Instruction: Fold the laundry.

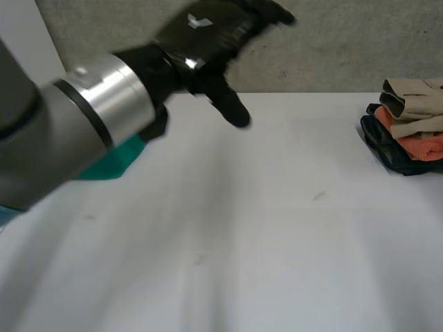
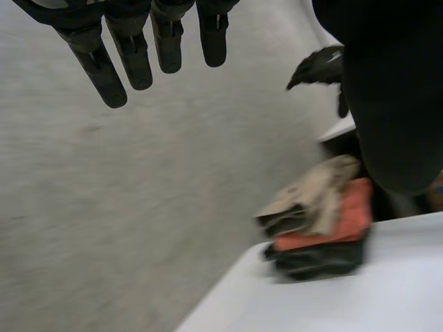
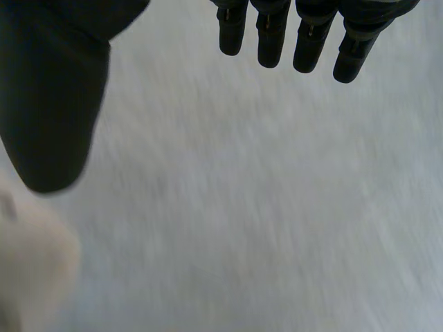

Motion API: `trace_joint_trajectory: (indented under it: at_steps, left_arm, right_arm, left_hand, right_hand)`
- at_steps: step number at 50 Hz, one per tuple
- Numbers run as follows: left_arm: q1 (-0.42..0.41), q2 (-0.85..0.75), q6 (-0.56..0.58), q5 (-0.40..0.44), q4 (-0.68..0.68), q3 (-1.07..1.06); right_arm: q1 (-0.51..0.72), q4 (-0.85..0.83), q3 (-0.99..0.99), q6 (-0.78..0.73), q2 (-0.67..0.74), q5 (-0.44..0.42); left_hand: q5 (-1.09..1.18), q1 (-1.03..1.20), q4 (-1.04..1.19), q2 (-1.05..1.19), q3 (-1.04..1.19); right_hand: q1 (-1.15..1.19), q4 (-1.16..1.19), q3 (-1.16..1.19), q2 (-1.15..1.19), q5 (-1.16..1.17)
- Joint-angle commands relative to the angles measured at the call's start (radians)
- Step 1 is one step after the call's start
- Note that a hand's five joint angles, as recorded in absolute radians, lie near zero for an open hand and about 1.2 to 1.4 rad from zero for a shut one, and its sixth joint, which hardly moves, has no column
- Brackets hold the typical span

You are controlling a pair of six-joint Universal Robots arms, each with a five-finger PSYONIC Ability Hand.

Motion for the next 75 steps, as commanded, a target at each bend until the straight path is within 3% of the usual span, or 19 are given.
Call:
trace_joint_trajectory:
  at_steps: [1, 4, 9, 18, 26, 29, 30, 31, 32, 36, 39, 45, 49, 53, 61, 68, 69, 72, 75]
  left_arm:
    - [0.182, 0.05, 0.023, -0.252, 0.001, -0.02]
    - [0.268, 0.036, 0.064, -0.311, 0.001, -0.034]
    - [0.425, -0.124, 0.304, -0.341, 0.009, -0.056]
    - [0.542, -0.526, 0.607, -0.332, 0.205, 0.07]
    - [0.64, -0.827, 0.644, -0.142, 0.368, 0.243]
    - [0.648, -0.901, 0.643, -0.092, 0.369, 0.319]
    - [0.646, -0.912, 0.635, -0.085, 0.374, 0.34]
    - [0.643, -0.913, 0.627, -0.085, 0.38, 0.345]
    - [0.64, -0.913, 0.618, -0.085, 0.383, 0.343]
    - [0.594, -0.832, 0.537, -0.133, 0.397, 0.3]
    - [0.54, -0.668, 0.439, -0.148, 0.429, 0.195]
    - [0.451, -0.403, 0.282, -0.137, 0.538, -0.031]
    - [0.323, -0.219, 0.128, -0.108, 0.566, -0.182]
    - [0.246, -0.142, 0.034, -0.084, 0.558, -0.267]
    - [0.014, -0.148, -0.002, 0.001, 0.558, -0.396]
    - [-0.032, -0.323, 0.011, 0.002, 0.527, -0.399]
    - [-0.044, -0.333, 0.026, 0.001, 0.509, -0.395]
    - [-0.066, -0.337, 0.055, -0.009, 0.486, -0.381]
    - [-0.072, -0.303, 0.084, -0.039, 0.471, -0.369]
  right_arm:
    - [0.272, -0.238, 0.254, 0.027, -0.128, -0.181]
    - [0.343, -0.262, 0.331, 0.022, -0.137, -0.235]
    - [0.464, -0.204, 0.441, -0.004, -0.119, -0.251]
    - [0.511, -0.097, 0.526, -0.098, 0.013, -0.239]
    - [0.504, -0.098, 0.567, -0.142, 0.043, -0.233]
    - [0.504, -0.1, 0.567, -0.141, 0.057, -0.233]
    - [0.504, -0.1, 0.569, -0.141, 0.063, -0.231]
    - [0.504, -0.1, 0.569, -0.141, 0.063, -0.23]
    - [0.504, -0.1, 0.57, -0.141, 0.063, -0.228]
    - [0.497, -0.101, 0.57, -0.141, 0.062, -0.211]
    - [0.495, -0.106, 0.569, -0.141, 0.06, -0.197]
    - [0.494, -0.109, 0.561, -0.128, 0.047, -0.168]
    - [0.491, -0.109, 0.56, -0.127, 0.041, -0.15]
    - [0.489, -0.109, 0.56, -0.128, 0.028, -0.144]
    - [0.465, -0.109, 0.56, -0.125, 0.025, -0.137]
    - [0.468, -0.108, 0.56, -0.125, 0.027, -0.134]
    - [0.468, -0.108, 0.56, -0.125, 0.027, -0.133]
    - [0.468, -0.098, 0.56, -0.122, 0.025, -0.131]
    - [0.468, -0.092, 0.56, -0.115, 0.022, -0.125]
  left_hand:
    - [0.015, 0.036, 0.031, 0.03, 0.02]
    - [0.009, 0.03, 0.025, 0.024, 0.014]
    - [-0.015, 0.006, 0.001, 0.0, -0.01]
    - [-0.033, -0.012, -0.016, -0.017, -0.028]
    - [0.029, 0.05, 0.045, 0.044, 0.034]
    - [0.48, 0.501, 0.496, 0.495, 0.485]
    - [0.926, 0.947, 0.942, 0.941, 0.931]
    - [1.171, 1.192, 1.187, 1.186, 1.176]
    - [1.174, 1.195, 1.19, 1.189, 1.179]
    - [1.174, 1.195, 1.19, 1.189, 1.179]
    - [1.174, 1.195, 1.19, 1.189, 1.179]
    - [1.174, 1.195, 1.19, 1.189, 1.179]
    - [1.174, 1.195, 1.19, 1.189, 1.179]
    - [1.174, 1.195, 1.19, 1.189, 1.179]
    - [1.174, 1.195, 1.19, 1.189, 1.179]
    - [1.174, 1.195, 1.19, 1.189, 1.179]
    - [1.113, 1.134, 1.129, 1.128, 1.118]
    - [0.559, 0.58, 0.575, 0.574, 0.564]
    - [0.388, 0.409, 0.404, 0.403, 0.393]
  right_hand:
    - [-0.051, -0.039, -0.033, -0.037, -0.048]
    - [-0.051, -0.039, -0.033, -0.037, -0.048]
    - [-0.051, -0.039, -0.033, -0.037, -0.048]
    - [-0.051, -0.039, -0.033, -0.037, -0.048]
    - [-0.051, -0.039, -0.033, -0.037, -0.048]
    - [-0.051, -0.039, -0.033, -0.037, -0.048]
    - [-0.051, -0.039, -0.033, -0.037, -0.048]
    - [-0.051, -0.039, -0.033, -0.037, -0.048]
    - [-0.051, -0.039, -0.033, -0.037, -0.048]
    - [-0.051, -0.039, -0.033, -0.037, -0.048]
    - [-0.051, -0.039, -0.033, -0.037, -0.048]
    - [-0.051, -0.039, -0.033, -0.037, -0.048]
    - [-0.051, -0.039, -0.033, -0.037, -0.048]
    - [-0.051, -0.039, -0.033, -0.037, -0.048]
    - [-0.051, -0.039, -0.033, -0.037, -0.048]
    - [-0.051, -0.039, -0.033, -0.037, -0.048]
    - [-0.051, -0.039, -0.033, -0.037, -0.048]
    - [-0.051, -0.039, -0.033, -0.037, -0.048]
    - [-0.051, -0.039, -0.033, -0.037, -0.048]
